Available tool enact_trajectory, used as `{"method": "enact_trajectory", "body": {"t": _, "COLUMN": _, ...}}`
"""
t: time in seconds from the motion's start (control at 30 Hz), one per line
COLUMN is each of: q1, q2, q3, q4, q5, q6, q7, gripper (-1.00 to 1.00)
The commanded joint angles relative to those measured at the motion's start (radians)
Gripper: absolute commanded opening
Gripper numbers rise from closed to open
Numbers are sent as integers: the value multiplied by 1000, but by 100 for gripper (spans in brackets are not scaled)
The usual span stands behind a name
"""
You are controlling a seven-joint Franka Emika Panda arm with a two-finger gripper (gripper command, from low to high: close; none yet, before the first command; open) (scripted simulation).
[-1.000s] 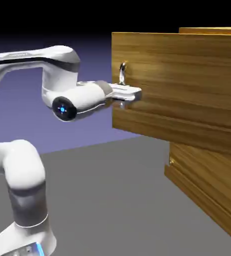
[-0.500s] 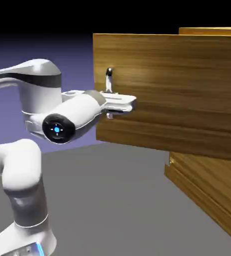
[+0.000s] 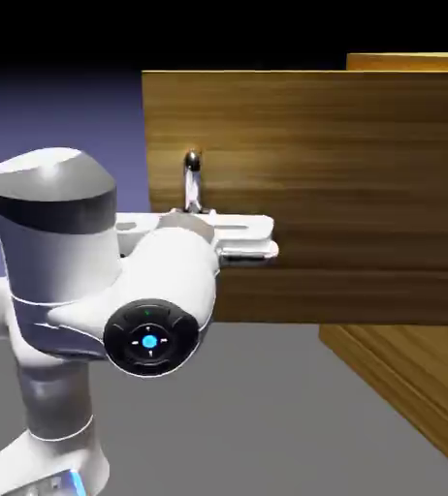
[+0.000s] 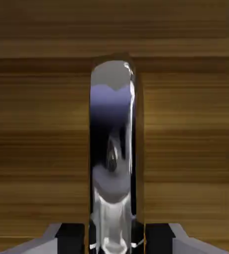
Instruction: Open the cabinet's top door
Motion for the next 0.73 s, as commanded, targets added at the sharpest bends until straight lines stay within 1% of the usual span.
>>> {"method": "enact_trajectory", "body": {"t": 0.0, "q1": 29, "q2": 4, "q3": -23, "q4": 36, "q5": -13, "q6": -30, "q7": 3, "gripper": -100}}
{"method": "enact_trajectory", "body": {"t": 0.33, "q1": 321, "q2": 2, "q3": -200, "q4": 399, "q5": -105, "q6": -291, "q7": 58, "gripper": -100}}
{"method": "enact_trajectory", "body": {"t": 0.7, "q1": 628, "q2": -46, "q3": -310, "q4": 797, "q5": -142, "q6": -542, "q7": 154, "gripper": -100}}
